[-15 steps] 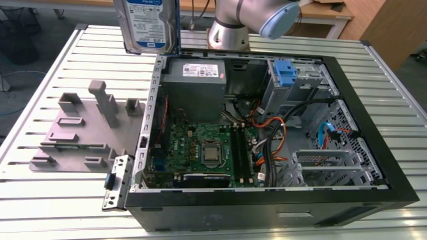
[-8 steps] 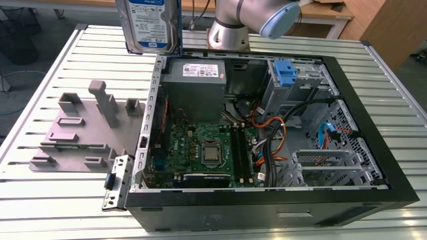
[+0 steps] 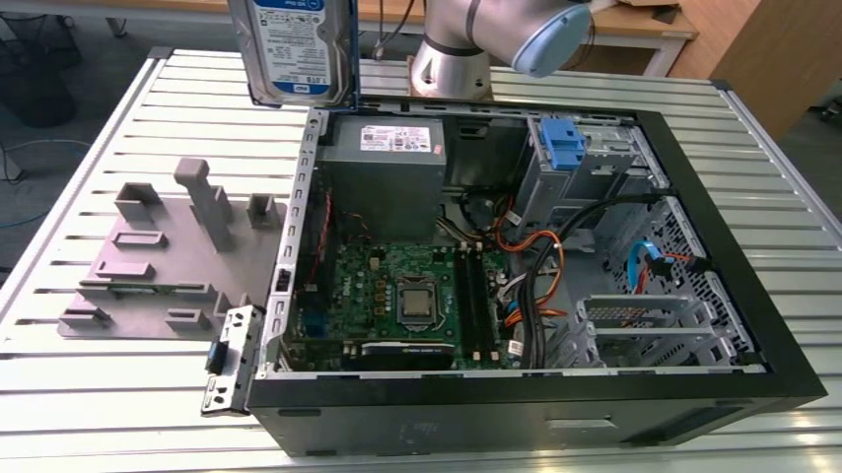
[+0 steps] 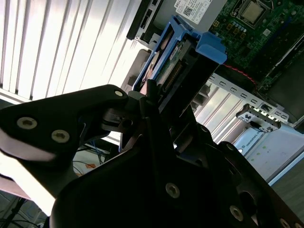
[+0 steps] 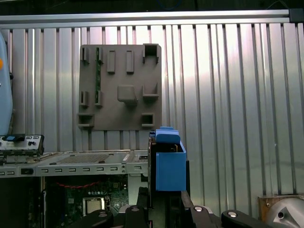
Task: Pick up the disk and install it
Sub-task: 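Pick up the disk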
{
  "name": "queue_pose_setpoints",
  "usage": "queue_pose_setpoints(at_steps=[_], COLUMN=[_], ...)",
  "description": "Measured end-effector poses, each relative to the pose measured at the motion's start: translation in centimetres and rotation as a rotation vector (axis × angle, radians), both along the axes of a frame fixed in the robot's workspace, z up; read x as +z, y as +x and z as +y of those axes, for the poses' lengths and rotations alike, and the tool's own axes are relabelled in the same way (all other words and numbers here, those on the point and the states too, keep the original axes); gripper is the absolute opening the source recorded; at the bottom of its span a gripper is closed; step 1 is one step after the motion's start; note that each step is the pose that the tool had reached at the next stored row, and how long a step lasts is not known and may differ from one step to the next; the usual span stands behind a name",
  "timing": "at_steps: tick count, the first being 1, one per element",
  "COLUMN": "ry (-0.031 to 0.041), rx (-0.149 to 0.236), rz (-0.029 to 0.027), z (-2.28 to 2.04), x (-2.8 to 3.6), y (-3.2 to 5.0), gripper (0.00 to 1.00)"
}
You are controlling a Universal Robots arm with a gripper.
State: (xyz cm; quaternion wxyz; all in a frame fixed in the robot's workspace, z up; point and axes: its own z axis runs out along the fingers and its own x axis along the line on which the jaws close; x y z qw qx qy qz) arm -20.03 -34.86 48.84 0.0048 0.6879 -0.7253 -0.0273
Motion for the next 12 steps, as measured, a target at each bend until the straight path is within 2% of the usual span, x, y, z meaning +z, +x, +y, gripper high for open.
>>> queue_pose_setpoints(at_steps=[5,6,12], ry=[0.0,0.0,0.0], rx=[0.0,0.0,0.0], rz=[0.0,-0.0001,0.0], z=[0.0,0.0,0.0], x=[0.0,-0.02,-0.02], y=[0.23,2.08,3.32], gripper=[0.35,0.35,0.35])
